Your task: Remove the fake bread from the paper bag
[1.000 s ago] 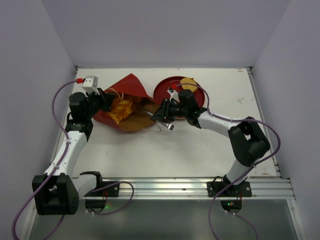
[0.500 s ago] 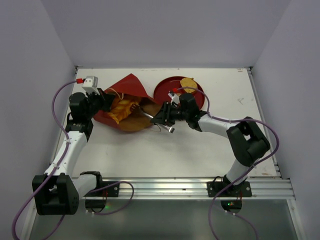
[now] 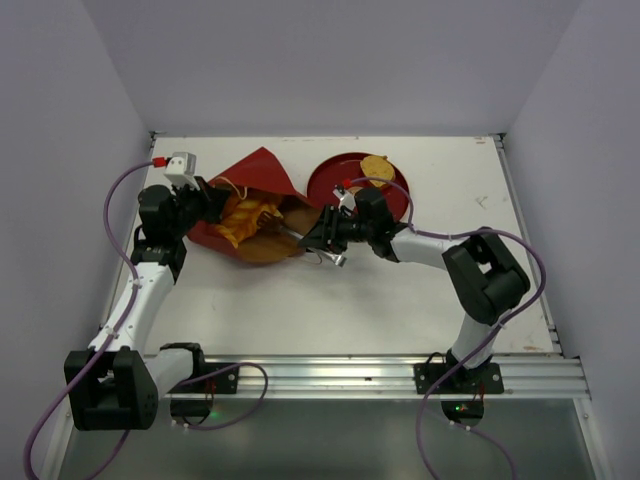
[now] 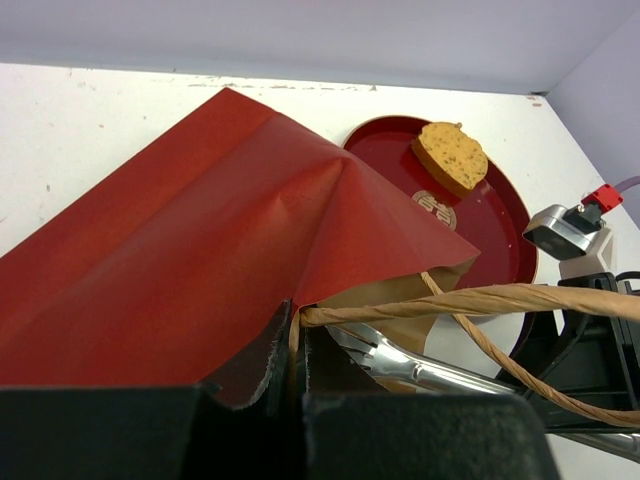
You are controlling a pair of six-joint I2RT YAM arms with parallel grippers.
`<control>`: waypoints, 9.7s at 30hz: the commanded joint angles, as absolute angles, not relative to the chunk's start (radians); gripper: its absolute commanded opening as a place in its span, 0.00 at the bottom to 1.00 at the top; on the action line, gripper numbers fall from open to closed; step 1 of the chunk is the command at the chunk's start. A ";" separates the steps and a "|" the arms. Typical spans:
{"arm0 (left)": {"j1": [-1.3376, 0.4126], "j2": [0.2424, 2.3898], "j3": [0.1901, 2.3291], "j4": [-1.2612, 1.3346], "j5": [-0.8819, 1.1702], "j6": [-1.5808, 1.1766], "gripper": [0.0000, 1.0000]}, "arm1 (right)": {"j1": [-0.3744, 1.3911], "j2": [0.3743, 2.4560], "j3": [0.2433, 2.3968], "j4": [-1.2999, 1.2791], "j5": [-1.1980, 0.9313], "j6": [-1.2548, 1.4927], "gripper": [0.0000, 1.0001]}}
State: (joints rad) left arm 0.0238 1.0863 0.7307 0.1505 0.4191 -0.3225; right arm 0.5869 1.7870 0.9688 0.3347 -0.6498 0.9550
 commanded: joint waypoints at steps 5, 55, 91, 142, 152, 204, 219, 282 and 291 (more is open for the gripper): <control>0.026 1.063 0.718 0.181 0.428 -0.330 0.03 | 0.584 1.810 1.012 0.414 -0.678 0.991 0.50; 0.028 1.077 0.703 0.241 0.526 -0.359 0.04 | 0.598 1.924 1.204 0.359 -0.595 1.108 0.51; 0.028 1.051 0.695 0.209 0.430 -0.321 0.04 | 0.488 1.732 1.114 0.334 -0.732 1.037 0.00; 0.026 1.038 0.669 0.259 0.512 -0.383 0.07 | 0.420 1.631 1.095 -0.084 -0.701 0.574 0.31; 0.028 1.040 0.683 0.267 0.532 -0.422 0.07 | 0.420 1.647 1.112 -0.098 -0.699 0.551 0.52; 0.051 1.127 0.953 0.081 0.420 -0.456 0.07 | 0.419 1.600 1.517 -0.502 -0.808 0.367 0.00; 0.057 1.180 0.983 0.097 0.436 -0.479 0.07 | 0.419 1.556 1.533 -0.607 -0.874 0.178 0.00; 0.064 0.890 0.669 0.135 0.316 -0.245 0.08 | 0.184 1.827 1.649 -0.867 -0.603 -0.172 0.00; 0.064 0.900 0.667 0.137 0.318 -0.247 0.08 | 0.215 1.933 1.761 -0.919 -0.509 -0.172 0.13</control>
State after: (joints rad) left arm 0.0570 0.9054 0.6724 0.0879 0.3462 -0.2684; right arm 0.2119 1.9167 1.7138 -0.8810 -0.5304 -0.1585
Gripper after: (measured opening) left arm 0.083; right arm 0.400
